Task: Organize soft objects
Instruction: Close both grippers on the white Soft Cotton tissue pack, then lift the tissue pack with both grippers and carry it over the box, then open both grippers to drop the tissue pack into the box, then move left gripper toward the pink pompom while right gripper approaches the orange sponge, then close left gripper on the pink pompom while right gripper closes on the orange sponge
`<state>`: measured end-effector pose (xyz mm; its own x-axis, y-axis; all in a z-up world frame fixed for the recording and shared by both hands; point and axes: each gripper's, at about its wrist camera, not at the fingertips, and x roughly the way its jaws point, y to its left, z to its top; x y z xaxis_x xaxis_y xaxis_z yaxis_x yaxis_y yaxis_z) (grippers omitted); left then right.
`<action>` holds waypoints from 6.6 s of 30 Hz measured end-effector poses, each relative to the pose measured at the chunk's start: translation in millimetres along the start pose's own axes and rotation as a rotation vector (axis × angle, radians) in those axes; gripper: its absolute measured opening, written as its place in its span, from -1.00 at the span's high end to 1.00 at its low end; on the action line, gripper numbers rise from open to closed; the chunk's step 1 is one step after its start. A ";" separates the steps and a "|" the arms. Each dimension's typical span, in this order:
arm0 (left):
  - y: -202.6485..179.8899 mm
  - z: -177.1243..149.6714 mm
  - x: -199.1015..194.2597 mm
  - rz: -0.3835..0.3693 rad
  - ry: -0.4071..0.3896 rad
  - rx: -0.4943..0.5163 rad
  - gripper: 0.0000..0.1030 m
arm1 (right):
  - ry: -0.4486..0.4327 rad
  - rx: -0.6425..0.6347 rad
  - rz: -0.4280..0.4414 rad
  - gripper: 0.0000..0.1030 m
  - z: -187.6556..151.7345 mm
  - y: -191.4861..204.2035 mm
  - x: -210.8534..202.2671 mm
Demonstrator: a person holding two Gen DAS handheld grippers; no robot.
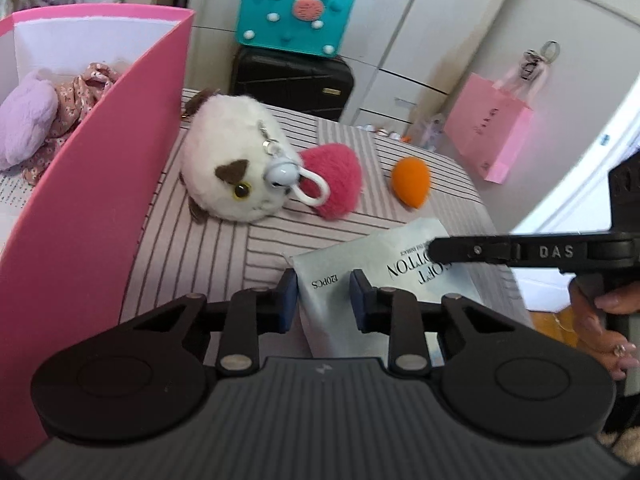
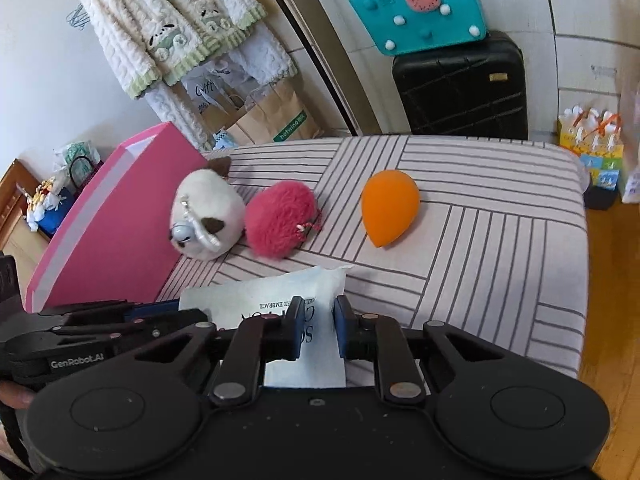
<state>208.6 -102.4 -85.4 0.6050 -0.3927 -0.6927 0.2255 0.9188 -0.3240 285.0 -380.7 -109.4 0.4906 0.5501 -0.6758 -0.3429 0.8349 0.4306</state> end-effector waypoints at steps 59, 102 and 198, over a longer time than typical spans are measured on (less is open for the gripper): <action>154.1 66.0 -185.3 0.159 -0.251 0.153 0.48 | -0.013 -0.563 0.142 0.58 90.1 262.0 78.3; 145.5 36.1 -201.5 0.069 0.124 0.304 0.20 | 0.109 -0.654 0.155 0.32 9.1 287.5 5.8; -82.7 41.5 70.2 0.282 -0.133 0.437 -0.26 | -0.268 -0.090 -0.072 0.18 20.7 -35.5 27.4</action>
<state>264.0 -204.3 -80.5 0.7728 -0.1460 -0.6176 0.3201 0.9300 0.1807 327.2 -394.8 -130.9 0.7067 0.4849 -0.5152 -0.3631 0.8736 0.3242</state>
